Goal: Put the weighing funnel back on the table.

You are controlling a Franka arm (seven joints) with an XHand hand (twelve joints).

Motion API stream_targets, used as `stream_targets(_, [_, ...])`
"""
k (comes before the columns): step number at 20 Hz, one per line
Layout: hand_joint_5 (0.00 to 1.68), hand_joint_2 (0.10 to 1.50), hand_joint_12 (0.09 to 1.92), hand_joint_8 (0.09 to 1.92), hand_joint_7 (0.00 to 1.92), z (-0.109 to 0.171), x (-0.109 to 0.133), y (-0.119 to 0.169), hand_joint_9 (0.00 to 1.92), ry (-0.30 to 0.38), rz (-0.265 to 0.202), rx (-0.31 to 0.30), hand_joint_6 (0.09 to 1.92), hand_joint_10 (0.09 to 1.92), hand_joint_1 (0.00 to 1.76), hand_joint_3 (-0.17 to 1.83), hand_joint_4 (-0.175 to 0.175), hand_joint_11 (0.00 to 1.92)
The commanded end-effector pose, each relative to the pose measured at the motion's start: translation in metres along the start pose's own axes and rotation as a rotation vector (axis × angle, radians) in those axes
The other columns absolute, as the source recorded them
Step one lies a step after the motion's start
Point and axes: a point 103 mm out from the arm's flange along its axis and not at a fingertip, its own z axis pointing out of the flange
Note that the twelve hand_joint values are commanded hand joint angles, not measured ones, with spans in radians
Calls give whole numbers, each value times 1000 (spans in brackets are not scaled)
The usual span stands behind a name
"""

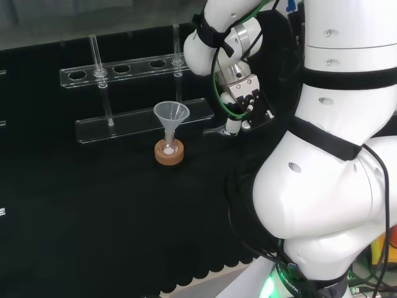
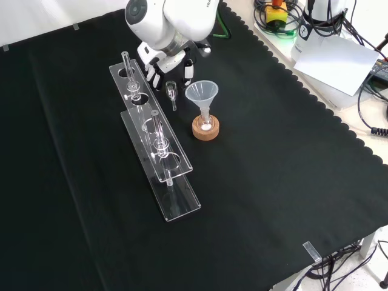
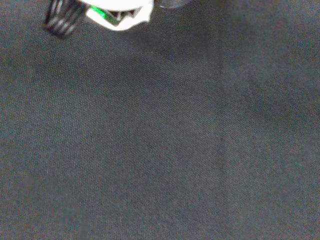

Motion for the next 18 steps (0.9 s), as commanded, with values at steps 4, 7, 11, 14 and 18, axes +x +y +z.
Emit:
stream_targets(4, [140, 602, 1427, 359, 5, -7, 1, -22, 105, 3, -1, 60, 89, 735, 829, 599, -29, 134])
stream_targets(7, [92, 604, 1442, 239, 0, -16, 0, -32, 48, 16, 0, 38, 87, 751, 788, 567, -29, 92])
stream_targets(11, [64, 603, 1453, 212, 0, -31, -2, -51, 29, 24, 8, 0, 87, 760, 739, 536, -28, 77])
stream_targets(14, [66, 617, 1456, 279, 0, -43, -3, -66, 44, 25, 12, -35, 87, 769, 728, 499, -28, 89])
stream_targets(18, [93, 632, 1446, 435, 0, -57, -2, -85, 114, 23, 19, -55, 87, 760, 724, 465, -30, 133])
